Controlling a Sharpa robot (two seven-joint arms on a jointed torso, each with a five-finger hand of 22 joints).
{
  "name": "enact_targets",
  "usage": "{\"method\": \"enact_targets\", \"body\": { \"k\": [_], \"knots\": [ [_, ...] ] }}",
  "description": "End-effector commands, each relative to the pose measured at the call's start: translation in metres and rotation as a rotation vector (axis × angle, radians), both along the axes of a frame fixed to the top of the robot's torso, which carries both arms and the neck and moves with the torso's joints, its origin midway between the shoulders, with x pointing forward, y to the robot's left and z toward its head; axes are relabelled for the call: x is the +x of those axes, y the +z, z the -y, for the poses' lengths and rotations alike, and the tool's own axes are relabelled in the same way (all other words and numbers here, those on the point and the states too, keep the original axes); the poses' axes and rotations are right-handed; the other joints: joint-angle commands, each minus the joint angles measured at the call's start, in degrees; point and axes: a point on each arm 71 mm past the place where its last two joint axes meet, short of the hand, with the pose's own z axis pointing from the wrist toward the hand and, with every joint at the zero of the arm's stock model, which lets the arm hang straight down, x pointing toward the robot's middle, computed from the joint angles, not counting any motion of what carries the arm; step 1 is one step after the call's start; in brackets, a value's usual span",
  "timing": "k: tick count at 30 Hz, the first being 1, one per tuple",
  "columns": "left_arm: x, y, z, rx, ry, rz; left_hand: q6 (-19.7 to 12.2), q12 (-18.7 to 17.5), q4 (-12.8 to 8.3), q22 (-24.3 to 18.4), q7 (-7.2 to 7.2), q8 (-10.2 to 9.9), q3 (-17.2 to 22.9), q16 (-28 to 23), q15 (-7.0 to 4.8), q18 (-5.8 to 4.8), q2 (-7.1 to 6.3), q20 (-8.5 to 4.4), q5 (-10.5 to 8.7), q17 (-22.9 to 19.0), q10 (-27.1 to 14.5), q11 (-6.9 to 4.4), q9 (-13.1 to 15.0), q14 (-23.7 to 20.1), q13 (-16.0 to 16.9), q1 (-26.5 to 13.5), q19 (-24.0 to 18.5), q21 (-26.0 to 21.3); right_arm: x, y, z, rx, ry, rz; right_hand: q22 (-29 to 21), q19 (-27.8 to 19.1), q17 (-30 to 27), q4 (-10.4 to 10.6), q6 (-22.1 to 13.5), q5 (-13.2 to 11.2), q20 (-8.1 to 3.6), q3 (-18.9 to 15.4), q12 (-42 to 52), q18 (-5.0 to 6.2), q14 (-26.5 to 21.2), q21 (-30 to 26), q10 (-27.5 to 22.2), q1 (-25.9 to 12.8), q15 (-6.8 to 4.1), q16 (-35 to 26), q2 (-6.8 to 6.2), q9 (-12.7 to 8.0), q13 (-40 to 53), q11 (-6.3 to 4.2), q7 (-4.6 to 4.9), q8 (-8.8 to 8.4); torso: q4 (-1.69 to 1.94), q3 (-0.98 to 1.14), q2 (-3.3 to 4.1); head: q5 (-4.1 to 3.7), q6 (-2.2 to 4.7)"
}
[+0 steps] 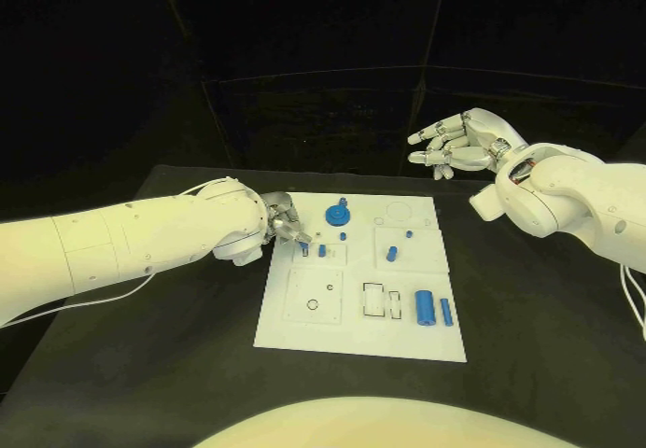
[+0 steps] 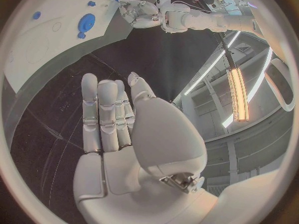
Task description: Assemble the parts on the task board
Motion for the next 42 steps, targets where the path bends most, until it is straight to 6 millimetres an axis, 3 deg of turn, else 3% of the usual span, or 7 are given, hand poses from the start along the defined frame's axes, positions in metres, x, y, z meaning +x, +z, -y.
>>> {"method": "enact_targets", "body": {
  "k": [1, 7, 15, 26, 28, 42],
  "knots": [
    [0.0, -0.002, 0.001, 0.034, -0.021, -0.006, 0.3, 0.2, -6.8, 0.0, -0.11, 0.2, 7.2, 0.1, -0.3, -0.87, 0.65, 0.0, 0.28, 14.5, 0.5, -0.11, 0.1, 5.9, 0.1, 0.0, 0.6, 0.2, 0.0, 0.002, -0.002, 0.004, 0.014, 0.005, -0.1, 0.5, 0.0, 0.2, -0.4, 0.2, 0.0, 0.0, 0.2, 0.37, 0.3, -0.2, -0.4, -0.4, 0.12, -0.4, 0.08, -0.1, -0.1, -0.03, -0.12, 0.34, -0.01, 0.02, 0.01, 0.09, -0.37],
    [0.0, -0.007, 0.002, 0.046, -0.025, -0.013, 0.4, 0.3, -6.8, 0.0, -0.13, 0.3, 7.3, 0.1, -0.31, -0.86, 0.62, -0.01, 0.29, 14.5, 0.5, -0.12, 0.2, 5.9, 0.1, -0.1, 0.6, 0.2, 0.0, 0.002, -0.002, 0.004, 0.015, 0.005, -0.1, 0.5, 0.0, 0.2, -0.4, 0.2, 0.0, 0.0, 0.2, 0.37, 0.3, -0.2, -0.4, -0.4, 0.12, -0.4, 0.08, -0.1, -0.1, -0.03, -0.12, 0.34, -0.03, -0.01, 0.02, -0.03, -0.22],
    [-0.002, -0.01, 0.002, 0.055, -0.034, -0.026, 0.4, 0.3, -6.8, 0.0, -0.14, 0.3, 7.4, 0.1, -0.31, -0.87, 0.6, -0.02, 0.29, 14.5, 0.6, -0.14, 0.2, 5.9, 0.1, -0.2, 0.6, 0.2, 0.0, 0.002, -0.002, 0.004, 0.015, 0.005, -0.1, 0.5, 0.0, 0.2, -0.4, 0.2, 0.0, 0.0, 0.2, 0.37, 0.3, -0.2, -0.4, -0.4, 0.12, -0.4, 0.08, -0.1, -0.1, -0.03, -0.12, 0.34, -0.04, 0.05, 0.08, -0.09, -0.73],
    [-0.005, -0.011, 0.004, 0.064, -0.056, -0.049, 0.4, 0.5, -6.8, -0.1, -0.16, 0.3, 7.5, 0.1, -0.32, -0.85, 0.55, -0.02, 0.29, 14.4, 0.6, -0.15, 0.2, 5.9, 0.3, -0.3, 0.5, 0.1, 0.0, 0.002, -0.002, 0.004, 0.015, 0.005, -0.1, 0.5, 0.0, 0.2, -0.4, 0.2, 0.0, 0.0, 0.2, 0.37, 0.3, -0.2, -0.4, -0.4, 0.12, -0.4, 0.08, -0.1, -0.1, -0.03, -0.12, 0.34, 0.0, 0.04, 0.04, -0.06, -0.71],
    [-0.005, -0.012, 0.005, 0.065, -0.06, -0.053, 0.4, 0.5, -6.8, -0.1, -0.16, 0.3, 7.5, 0.1, -0.32, -0.85, 0.55, -0.02, 0.29, 14.4, 0.6, -0.15, 0.2, 5.9, 0.3, -0.3, 0.5, 0.1, 0.0, 0.002, -0.002, 0.004, 0.016, 0.005, -0.1, 0.5, 0.0, 0.2, -0.4, 0.2, 0.0, 0.0, 0.2, 0.37, 0.3, -0.2, -0.4, -0.4, 0.12, -0.4, 0.08, -0.1, -0.1, -0.03, -0.12, 0.34, -0.02, 0.02, 0.01, 0.03, -1.04],
    [-0.007, -0.012, 0.003, 0.073, -0.069, -0.069, 0.5, 0.8, -6.9, 0.0, -0.26, 0.5, 8.0, 0.1, -0.37, -0.86, 0.19, -0.07, 0.65, 14.5, 0.9, -0.23, 0.4, 5.9, 0.8, -0.6, 0.6, 0.2, 0.0, 0.001, -0.002, 0.004, 0.016, 0.005, -0.1, 0.5, 0.0, 0.2, -0.4, 0.2, 0.0, 0.0, 0.2, 0.37, 0.3, -0.2, -0.4, -0.4, 0.12, -0.4, 0.08, -0.1, -0.1, -0.03, -0.12, 0.34, -0.03, 0.05, 0.0, 0.09, -0.82]
  ]
}}
